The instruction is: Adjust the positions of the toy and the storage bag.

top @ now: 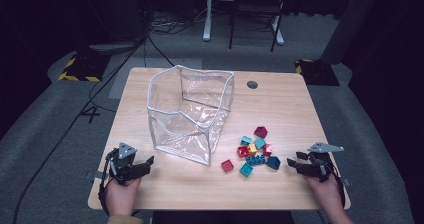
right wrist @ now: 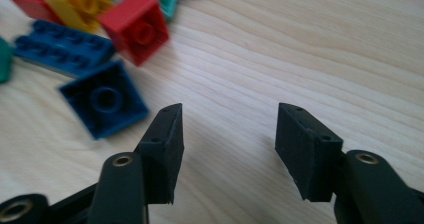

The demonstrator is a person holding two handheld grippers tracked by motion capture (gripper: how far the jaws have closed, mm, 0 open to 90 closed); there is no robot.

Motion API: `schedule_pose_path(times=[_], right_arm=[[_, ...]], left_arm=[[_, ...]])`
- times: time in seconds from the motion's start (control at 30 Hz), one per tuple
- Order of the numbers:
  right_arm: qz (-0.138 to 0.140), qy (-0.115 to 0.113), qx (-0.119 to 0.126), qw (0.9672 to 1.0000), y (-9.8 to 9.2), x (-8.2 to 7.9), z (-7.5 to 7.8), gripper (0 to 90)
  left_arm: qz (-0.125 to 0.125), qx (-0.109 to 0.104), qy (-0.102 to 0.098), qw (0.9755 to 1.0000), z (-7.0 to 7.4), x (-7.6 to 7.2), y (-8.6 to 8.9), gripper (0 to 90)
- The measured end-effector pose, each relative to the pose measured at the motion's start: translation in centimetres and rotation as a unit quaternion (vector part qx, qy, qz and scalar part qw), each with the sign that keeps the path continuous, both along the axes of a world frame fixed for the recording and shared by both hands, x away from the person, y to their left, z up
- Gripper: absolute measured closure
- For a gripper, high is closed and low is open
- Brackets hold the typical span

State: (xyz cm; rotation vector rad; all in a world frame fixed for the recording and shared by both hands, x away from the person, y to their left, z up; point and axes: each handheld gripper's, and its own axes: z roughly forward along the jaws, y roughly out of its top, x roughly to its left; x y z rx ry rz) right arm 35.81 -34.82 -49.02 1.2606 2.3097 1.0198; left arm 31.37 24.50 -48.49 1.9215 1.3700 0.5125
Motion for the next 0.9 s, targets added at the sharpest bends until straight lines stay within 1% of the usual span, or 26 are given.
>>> schedule_pose_path(times=[0.03,0.07,0.1,0.13,0.17,0.2,0.23,0.27,0.3,0.33,0.37,0.4,0.43,0.47,0.53,0.57,0.6,0.63,0.67,0.7,0.73,0.77,0.8,0.83,0.87,0.9], right_arm=[[0.000,0.000,0.000,1.0000,0.0,0.0,0.0,46.5],[0.019,-0.004,0.008,0.9998,0.5,-0.5,0.8,49.3],[0.019,-0.004,0.008,0.9998,0.5,-0.5,0.8,49.3],[0.035,-0.011,0.008,0.9993,1.3,-1.0,1.6,50.5],[0.035,-0.011,0.008,0.9993,1.3,-1.0,1.6,50.5],[0.041,-0.012,0.008,0.9990,1.7,-1.2,1.9,51.3],[0.051,-0.014,0.009,0.9985,2.3,-1.6,2.4,51.4],[0.058,-0.016,0.009,0.9981,2.7,-1.7,2.7,51.4],[0.066,-0.019,0.010,0.9976,3.3,-1.9,3.1,51.4],[0.081,-0.022,0.018,0.9963,4.6,-2.2,3.7,51.4],[0.081,-0.022,0.018,0.9963,4.6,-2.2,3.7,51.4],[0.096,-0.028,0.016,0.9948,6.0,-2.4,4.2,51.5],[0.096,-0.028,0.016,0.9948,6.0,-2.4,4.2,51.5],[0.111,-0.033,0.016,0.9932,7.3,-2.5,4.5,51.7],[0.123,-0.031,0.019,0.9917,8.6,-2.4,4.6,52.4],[0.123,-0.031,0.019,0.9917,8.6,-2.4,4.6,52.4],[0.129,-0.029,0.020,0.9911,9.0,-2.4,4.7,52.7],[0.139,-0.027,0.023,0.9896,10.0,-2.2,4.8,53.1],[0.153,-0.024,0.022,0.9877,11.3,-2.1,4.9,54.0],[0.153,-0.024,0.022,0.9877,11.3,-2.1,4.9,54.0],[0.169,-0.028,0.020,0.9850,12.9,-2.1,5.0,54.9],[0.169,-0.028,0.020,0.9850,12.9,-2.1,5.0,54.9],[0.184,-0.027,0.020,0.9823,14.3,-2.0,5.2,56.3],[0.184,-0.027,0.020,0.9823,14.3,-2.0,5.2,56.3],[0.189,-0.028,0.021,0.9813,14.9,-1.9,5.2,56.6],[0.197,-0.030,0.023,0.9797,15.7,-1.9,5.3,57.2]], left_arm=[[0.000,0.000,0.000,1.0000,0.0,0.0,0.0,27.3],[-0.004,-0.009,0.000,1.0000,0.5,-0.1,-0.2,27.5],[-0.004,-0.009,0.000,1.0000,0.5,-0.1,-0.2,28.0],[-0.010,-0.010,-0.003,0.9999,1.2,-0.1,-0.5,28.9],[-0.010,-0.010,-0.003,0.9999,1.2,-0.1,-0.5,29.0],[-0.012,-0.012,-0.006,0.9998,1.6,-0.1,-0.7,29.0],[-0.014,-0.011,-0.009,0.9998,1.8,0.0,-0.7,29.0],[-0.016,-0.014,-0.010,0.9997,2.1,0.0,-0.9,29.1],[-0.017,-0.010,-0.010,0.9997,2.4,0.1,-1.0,29.3],[-0.023,-0.007,-0.014,0.9996,2.7,0.3,-1.1,29.5],[-0.023,-0.007,-0.014,0.9996,2.7,0.3,-1.1,29.6],[-0.025,-0.006,-0.018,0.9995,3.1,0.6,-1.2,29.9],[-0.025,-0.006,-0.018,0.9995,3.1,0.6,-1.2,29.9],[-0.025,-0.008,-0.019,0.9995,3.3,0.8,-1.2,29.8],[-0.029,-0.008,-0.023,0.9993,3.6,1.4,-1.1,29.9],[-0.029,-0.008,-0.023,0.9993,3.6,1.4,-1.1,29.9],[-0.028,-0.010,-0.025,0.9992,3.6,1.7,-1.0,29.9],[-0.029,-0.012,-0.025,0.9992,3.6,2.0,-0.9,30.0],[-0.035,-0.018,-0.028,0.9988,3.7,2.3,-0.8,32.6],[-0.035,-0.018,-0.028,0.9988,3.7,2.3,-0.8,34.4],[-0.044,-0.015,-0.033,0.9984,3.8,2.8,-1.0,35.8],[-0.044,-0.015,-0.033,0.9984,3.8,2.8,-1.0,38.0],[-0.054,-0.003,-0.039,0.9978,3.8,3.2,-1.2,41.2],[-0.054,-0.003,-0.039,0.9978,3.8,3.2,-1.2,43.4],[-0.060,-0.004,-0.041,0.9974,3.7,3.4,-1.2,43.4],[-0.062,-0.011,-0.040,0.9972,3.6,3.6,-1.2,46.3]])
